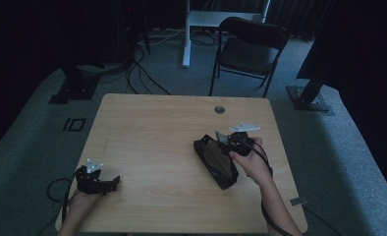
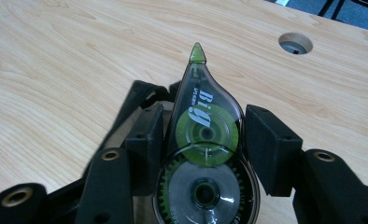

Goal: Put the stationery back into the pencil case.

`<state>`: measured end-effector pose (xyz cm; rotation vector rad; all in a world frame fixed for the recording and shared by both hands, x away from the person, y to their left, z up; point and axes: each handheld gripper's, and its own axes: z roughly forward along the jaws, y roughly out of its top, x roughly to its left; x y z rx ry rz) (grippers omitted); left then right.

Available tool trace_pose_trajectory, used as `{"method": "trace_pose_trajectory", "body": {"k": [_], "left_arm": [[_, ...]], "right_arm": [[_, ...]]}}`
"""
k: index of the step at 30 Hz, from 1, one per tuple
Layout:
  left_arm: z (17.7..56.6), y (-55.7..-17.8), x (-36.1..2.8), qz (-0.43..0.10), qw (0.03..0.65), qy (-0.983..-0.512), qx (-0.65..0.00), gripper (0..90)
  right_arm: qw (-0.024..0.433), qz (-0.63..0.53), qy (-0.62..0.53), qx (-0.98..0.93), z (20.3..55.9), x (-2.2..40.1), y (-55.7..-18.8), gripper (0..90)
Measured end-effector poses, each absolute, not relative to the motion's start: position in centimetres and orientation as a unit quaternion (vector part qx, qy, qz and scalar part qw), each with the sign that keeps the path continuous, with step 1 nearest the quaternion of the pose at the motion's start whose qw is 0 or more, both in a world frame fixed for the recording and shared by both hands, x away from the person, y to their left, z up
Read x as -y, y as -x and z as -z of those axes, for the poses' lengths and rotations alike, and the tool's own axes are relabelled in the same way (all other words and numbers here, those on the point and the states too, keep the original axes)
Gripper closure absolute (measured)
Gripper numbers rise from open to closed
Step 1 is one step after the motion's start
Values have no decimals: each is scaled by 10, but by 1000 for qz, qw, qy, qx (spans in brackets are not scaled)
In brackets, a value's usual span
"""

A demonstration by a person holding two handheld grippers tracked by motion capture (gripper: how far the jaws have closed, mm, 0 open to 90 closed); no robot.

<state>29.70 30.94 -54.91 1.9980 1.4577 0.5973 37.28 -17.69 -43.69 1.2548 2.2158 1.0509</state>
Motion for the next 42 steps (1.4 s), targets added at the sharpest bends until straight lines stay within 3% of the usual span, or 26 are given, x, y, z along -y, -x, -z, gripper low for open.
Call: {"method": "trace_pose_trajectory", "body": {"k": [23, 42], "left_arm": [[549, -297, -309, -224, 294, -750, -548, 2], [549, -297, -309, -224, 294, -750, -548, 2]], "right_arm": [[152, -297, -445, -831, 462, 139, -375, 486], [122, -240, -454, -850, 474, 134, -390, 486]]}}
